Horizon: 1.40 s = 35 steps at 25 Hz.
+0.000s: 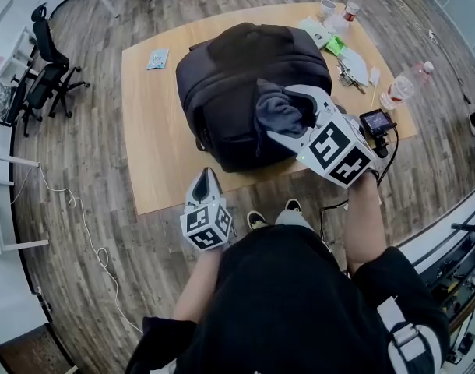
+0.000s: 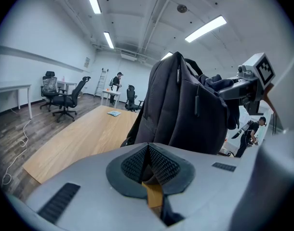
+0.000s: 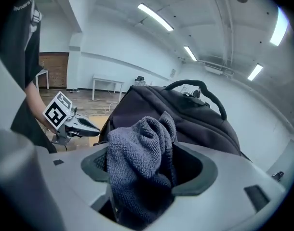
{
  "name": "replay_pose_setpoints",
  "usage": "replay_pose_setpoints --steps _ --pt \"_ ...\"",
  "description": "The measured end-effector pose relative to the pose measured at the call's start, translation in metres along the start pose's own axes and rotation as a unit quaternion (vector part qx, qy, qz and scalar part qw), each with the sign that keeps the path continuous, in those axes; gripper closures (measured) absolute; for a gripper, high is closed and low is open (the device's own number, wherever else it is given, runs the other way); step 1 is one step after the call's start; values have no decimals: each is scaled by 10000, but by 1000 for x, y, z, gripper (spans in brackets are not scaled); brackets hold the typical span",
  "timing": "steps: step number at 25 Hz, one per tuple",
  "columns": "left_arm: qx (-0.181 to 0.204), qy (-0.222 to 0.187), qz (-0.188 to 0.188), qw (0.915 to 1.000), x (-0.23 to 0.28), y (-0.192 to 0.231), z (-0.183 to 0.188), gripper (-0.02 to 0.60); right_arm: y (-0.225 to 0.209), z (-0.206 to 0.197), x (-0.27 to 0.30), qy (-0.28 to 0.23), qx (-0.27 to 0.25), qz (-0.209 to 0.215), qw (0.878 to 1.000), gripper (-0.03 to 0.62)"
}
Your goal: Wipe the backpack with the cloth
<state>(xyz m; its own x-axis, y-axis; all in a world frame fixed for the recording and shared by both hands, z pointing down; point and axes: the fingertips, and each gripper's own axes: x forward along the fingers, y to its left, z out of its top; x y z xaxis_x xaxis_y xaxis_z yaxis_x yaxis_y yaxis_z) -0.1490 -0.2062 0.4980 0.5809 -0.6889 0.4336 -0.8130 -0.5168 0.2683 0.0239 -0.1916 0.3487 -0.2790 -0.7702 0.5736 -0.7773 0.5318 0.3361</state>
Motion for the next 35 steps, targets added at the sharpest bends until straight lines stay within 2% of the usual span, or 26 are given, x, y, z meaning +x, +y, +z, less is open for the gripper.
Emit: replay_pose_setpoints --steps 6,10,12,13,14,17,18,20,22,25,29,32,35 --pt "-13 6 36 10000 0 0 0 566 2 -3 12 184 -577 -304 9977 286" --pt "-13 -36 25 10000 -1 -2 1 567 17 -7 20 525 -884 -177 9945 447" --pt "-22 -69 41 10000 -3 1 2 568 19 -6 20 632 -963 -168 9932 464" --pt "-28 -83 54 9999 -4 3 3 566 13 -5 17 652 -960 -307 9928 471" --pt "-34 -94 72 9999 -6 4 4 567 1 -3 12 647 -954 -622 9914 485" --pt "-55 -107 137 9998 -10 9 5 567 -57 5 -13 340 -745 -2136 9735 490" --pt "-65 -109 152 9998 -10 10 5 567 -71 8 -20 167 -564 -2484 9669 490" --pt "-83 -111 172 9998 -11 10 3 566 -79 10 -20 -66 -183 -2752 9612 493" --pt "-86 -114 180 9997 -12 11 2 567 -70 12 -8 -154 86 -2710 9624 494" --pt "-77 -133 188 9997 -14 11 3 566 -42 37 19 -467 368 -2184 9740 497" --pt "-94 -125 210 9997 -17 12 2 567 16 105 41 -1054 -25 -1409 9844 499" --pt "-126 -106 210 9996 -18 11 0 566 27 118 45 -1035 -462 -1438 9831 499" --pt "-104 -93 159 9998 -18 6 -3 567 8 91 43 -666 -581 -1736 9808 499"
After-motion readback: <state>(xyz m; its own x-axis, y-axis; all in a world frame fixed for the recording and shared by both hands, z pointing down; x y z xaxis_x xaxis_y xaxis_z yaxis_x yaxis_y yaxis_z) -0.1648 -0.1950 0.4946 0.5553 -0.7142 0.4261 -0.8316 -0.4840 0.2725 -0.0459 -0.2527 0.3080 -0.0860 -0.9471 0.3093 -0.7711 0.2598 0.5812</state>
